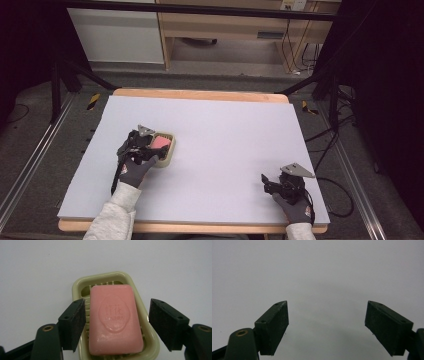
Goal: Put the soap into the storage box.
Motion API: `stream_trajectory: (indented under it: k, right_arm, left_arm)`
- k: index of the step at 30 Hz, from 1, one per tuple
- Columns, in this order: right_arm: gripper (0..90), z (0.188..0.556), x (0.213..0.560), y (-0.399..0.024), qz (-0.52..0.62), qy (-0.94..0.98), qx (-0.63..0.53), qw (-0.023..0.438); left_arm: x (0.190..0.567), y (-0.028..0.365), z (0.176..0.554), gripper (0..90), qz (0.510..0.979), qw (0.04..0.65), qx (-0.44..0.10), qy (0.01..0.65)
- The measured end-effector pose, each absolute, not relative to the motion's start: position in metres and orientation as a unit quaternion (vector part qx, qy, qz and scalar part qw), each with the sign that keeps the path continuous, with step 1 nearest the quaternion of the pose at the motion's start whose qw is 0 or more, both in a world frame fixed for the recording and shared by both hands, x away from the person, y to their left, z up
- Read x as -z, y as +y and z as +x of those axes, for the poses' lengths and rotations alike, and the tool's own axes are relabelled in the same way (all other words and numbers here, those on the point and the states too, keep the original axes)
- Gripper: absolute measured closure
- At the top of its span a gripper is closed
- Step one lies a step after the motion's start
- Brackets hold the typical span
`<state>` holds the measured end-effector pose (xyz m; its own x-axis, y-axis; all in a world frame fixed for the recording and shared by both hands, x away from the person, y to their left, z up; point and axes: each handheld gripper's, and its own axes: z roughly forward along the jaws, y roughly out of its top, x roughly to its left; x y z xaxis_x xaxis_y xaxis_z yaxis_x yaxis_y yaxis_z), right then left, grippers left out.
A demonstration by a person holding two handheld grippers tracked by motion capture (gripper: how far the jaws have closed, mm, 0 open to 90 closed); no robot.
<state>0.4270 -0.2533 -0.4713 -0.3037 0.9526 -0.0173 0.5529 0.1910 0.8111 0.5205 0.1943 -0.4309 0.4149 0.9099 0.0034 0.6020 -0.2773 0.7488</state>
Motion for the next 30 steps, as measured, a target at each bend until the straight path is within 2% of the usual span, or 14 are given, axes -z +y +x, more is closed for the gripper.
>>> stream_trajectory:
  k: [21,30]
  right_arm:
    - [18.6,0.426,0.472,-0.257,0.529,0.714,-0.361,0.281]
    - [17.8,0.426,0.472,-0.259,0.533,0.711,-0.36,0.283]
  left_arm:
    - [0.422,0.225,0.475,21.6,0.749,0.395,-0.244,0.471]
    - [0.433,0.244,0.459,21.1,0.745,0.389,-0.257,0.477]
